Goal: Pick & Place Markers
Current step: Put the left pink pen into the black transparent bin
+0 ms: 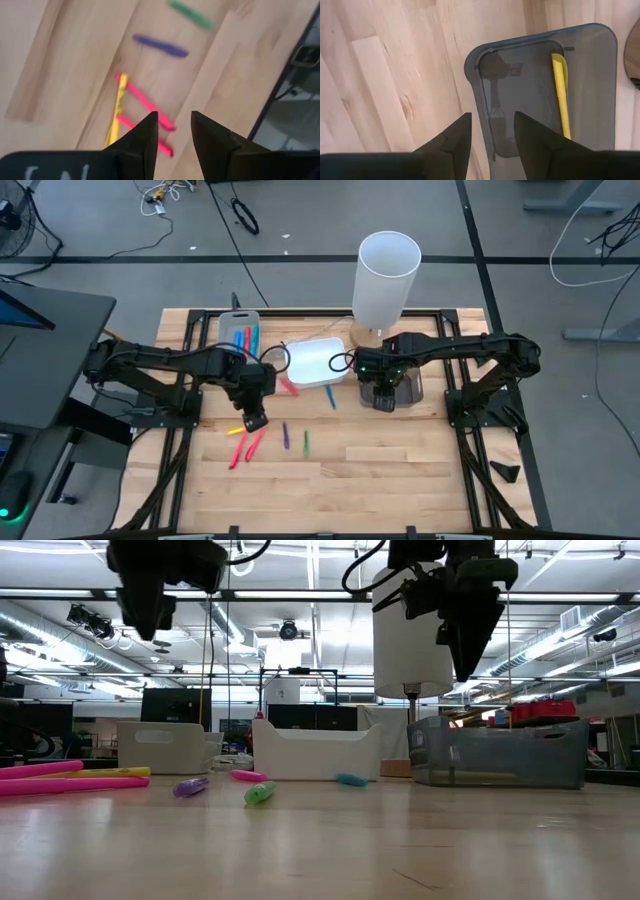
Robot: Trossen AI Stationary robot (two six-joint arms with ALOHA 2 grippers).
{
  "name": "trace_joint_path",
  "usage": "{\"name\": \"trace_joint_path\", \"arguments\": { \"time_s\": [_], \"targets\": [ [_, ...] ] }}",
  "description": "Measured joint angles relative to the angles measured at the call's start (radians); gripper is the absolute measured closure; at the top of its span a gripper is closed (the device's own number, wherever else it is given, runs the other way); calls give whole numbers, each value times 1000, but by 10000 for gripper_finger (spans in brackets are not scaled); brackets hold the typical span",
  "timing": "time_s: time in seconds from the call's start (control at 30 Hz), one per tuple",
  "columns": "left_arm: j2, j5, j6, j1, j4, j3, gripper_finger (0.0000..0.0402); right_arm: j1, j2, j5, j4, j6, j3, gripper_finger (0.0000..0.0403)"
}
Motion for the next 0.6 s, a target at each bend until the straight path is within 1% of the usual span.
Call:
{"name": "trace_joint_path", "arguments": {
  "time_s": [0.17,0.37,0.6],
  "targets": [
    [0,-21,41,0,-101,0,280,0,0,0,0,10,0,257],
    [0,-63,45,0,-216,0,280,0,0,0,1,12,0,257],
    [0,-65,28,0,-214,0,280,0,0,0,10,9,0,257]
  ]
}}
